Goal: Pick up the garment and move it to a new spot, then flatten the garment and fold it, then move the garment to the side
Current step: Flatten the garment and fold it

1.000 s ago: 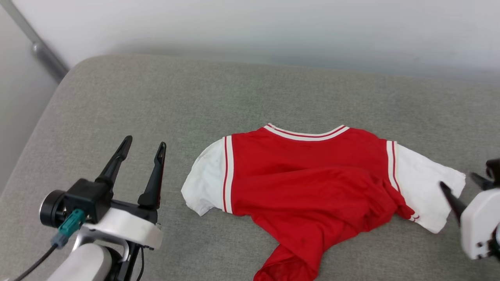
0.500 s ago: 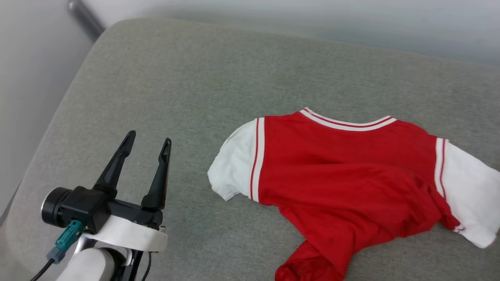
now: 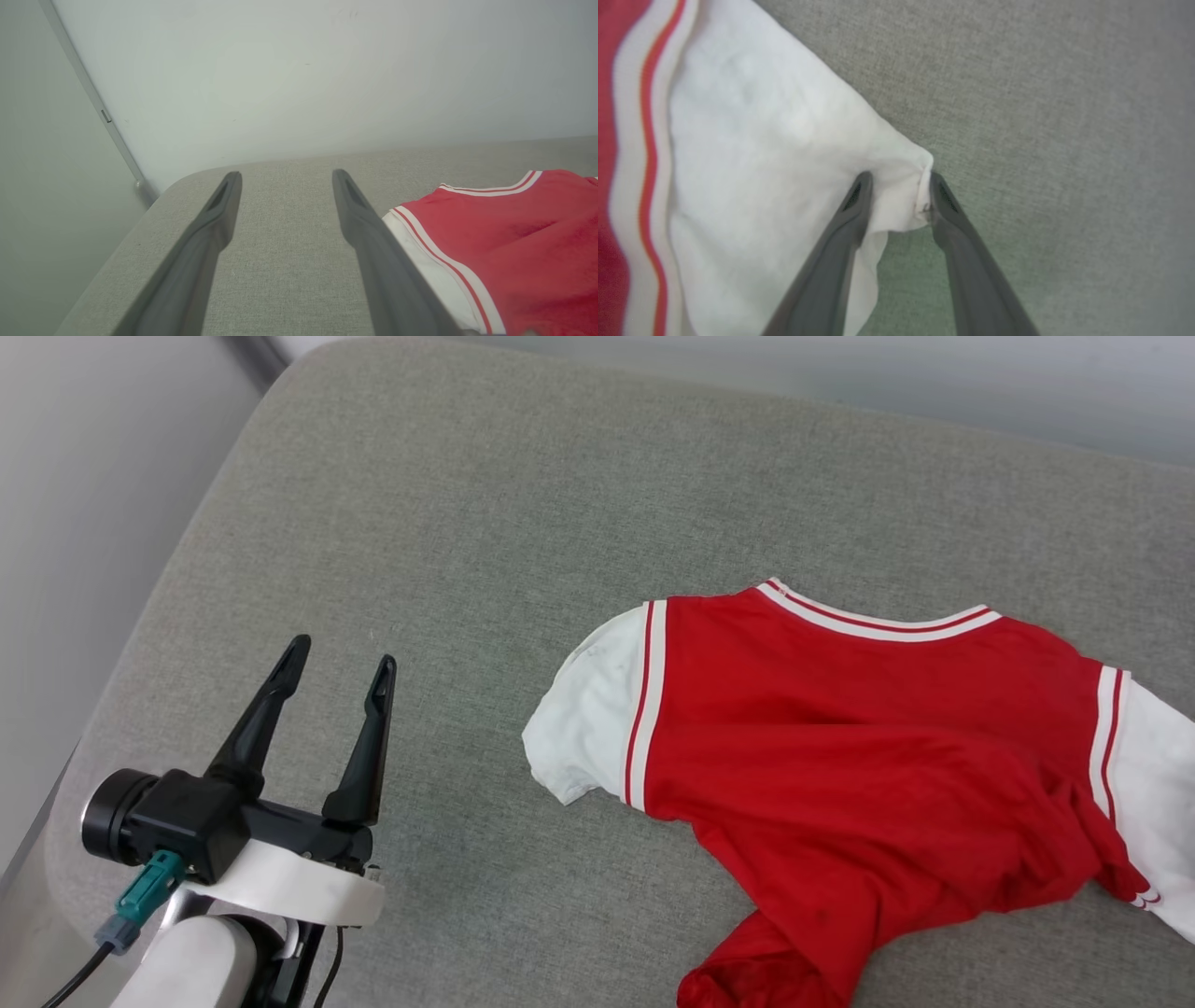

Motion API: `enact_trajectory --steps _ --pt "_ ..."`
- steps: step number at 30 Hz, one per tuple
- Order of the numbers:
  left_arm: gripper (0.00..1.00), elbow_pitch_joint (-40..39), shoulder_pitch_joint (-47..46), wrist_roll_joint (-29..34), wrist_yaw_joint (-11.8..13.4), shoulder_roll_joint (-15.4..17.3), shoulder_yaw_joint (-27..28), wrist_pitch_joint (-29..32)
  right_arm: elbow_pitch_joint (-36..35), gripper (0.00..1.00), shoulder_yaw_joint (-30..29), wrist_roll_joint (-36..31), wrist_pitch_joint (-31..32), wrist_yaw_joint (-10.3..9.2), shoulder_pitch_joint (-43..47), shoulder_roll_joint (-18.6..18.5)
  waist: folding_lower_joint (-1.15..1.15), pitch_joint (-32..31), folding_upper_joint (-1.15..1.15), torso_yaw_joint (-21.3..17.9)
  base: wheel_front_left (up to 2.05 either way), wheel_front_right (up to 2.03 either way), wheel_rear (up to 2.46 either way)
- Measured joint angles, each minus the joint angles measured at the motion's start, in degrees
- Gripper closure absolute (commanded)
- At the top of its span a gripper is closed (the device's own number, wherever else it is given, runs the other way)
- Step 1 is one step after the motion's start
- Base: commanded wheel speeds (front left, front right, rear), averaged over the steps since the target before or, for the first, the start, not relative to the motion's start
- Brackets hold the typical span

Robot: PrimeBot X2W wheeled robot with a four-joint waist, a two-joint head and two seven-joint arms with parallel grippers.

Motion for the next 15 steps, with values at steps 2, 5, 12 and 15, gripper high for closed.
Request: enact_trajectory --steps 2,5,12,15 --pt "0.00 0.25 0.02 -0.23 -0.26 -0.11 0.09 0.00 -0.31 1.00 1.01 0.35 -1.30 0.08 0.80 0.00 0.00 -0.47 0.00 -0.59 0.00 0.00 0.00" --pt "0.00 0.90 0.07 -0.88 -0.91 0.46 0.15 0.55 -0.97 1.00 1.05 0.91 -3.09 0.18 2.61 -0.15 0.00 -1.39 0.00 -1.88 0.00 0.00 0.00" --pt "0.00 1.74 -0.05 -4.09 -3.78 3.91 -1.01 9.43 -5.67 1.00 0.55 2.36 -4.11 0.18 6.86 -1.44 0.00 -3.83 0.00 -6.22 0.00 0.00 0.00" --pt "0.00 1.11 -1.32 -5.55 -5.42 5.73 -1.48 13.90 -8.99 1.00 0.42 2.97 -3.90 0.18 7.48 -2.65 0.00 -4.39 0.00 -8.34 0.00 0.00 0.00"
